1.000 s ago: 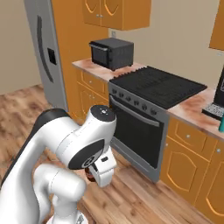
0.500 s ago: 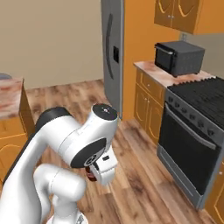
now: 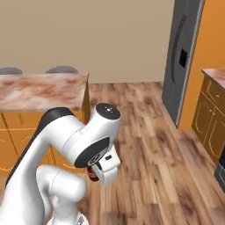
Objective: Move the drinks to the dining counter.
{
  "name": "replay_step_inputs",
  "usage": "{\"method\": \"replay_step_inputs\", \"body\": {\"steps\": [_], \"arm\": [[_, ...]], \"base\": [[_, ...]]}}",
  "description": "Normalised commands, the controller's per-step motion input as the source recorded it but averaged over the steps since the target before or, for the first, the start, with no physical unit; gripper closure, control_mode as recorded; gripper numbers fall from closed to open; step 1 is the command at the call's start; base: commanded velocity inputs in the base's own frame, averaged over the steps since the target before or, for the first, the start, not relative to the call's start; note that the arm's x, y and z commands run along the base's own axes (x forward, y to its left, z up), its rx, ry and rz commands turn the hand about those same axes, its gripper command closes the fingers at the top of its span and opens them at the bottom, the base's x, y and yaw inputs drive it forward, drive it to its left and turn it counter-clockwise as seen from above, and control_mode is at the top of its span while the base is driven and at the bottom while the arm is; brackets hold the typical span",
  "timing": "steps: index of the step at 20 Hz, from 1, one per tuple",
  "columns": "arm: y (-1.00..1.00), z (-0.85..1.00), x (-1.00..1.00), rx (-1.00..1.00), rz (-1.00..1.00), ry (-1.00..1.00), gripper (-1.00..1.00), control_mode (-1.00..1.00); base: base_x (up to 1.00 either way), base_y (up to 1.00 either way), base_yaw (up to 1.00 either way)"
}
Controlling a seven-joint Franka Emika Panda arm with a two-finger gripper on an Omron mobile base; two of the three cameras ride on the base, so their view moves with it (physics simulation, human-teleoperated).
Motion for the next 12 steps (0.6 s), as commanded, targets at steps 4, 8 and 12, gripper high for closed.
{"method": "replay_step_inputs", "body": {"steps": [4,8,12], "arm": [[0.00,0.00,0.00,0.00,0.00,0.00,1.00,1.00],[0.00,0.00,0.00,0.00,0.00,0.00,1.00,1.00],[0.00,0.00,0.00,0.00,0.00,0.00,1.00,1.00]], "base": [[0.03,1.00,0.43],[0.06,1.00,0.43],[0.17,0.86,0.35]]}}
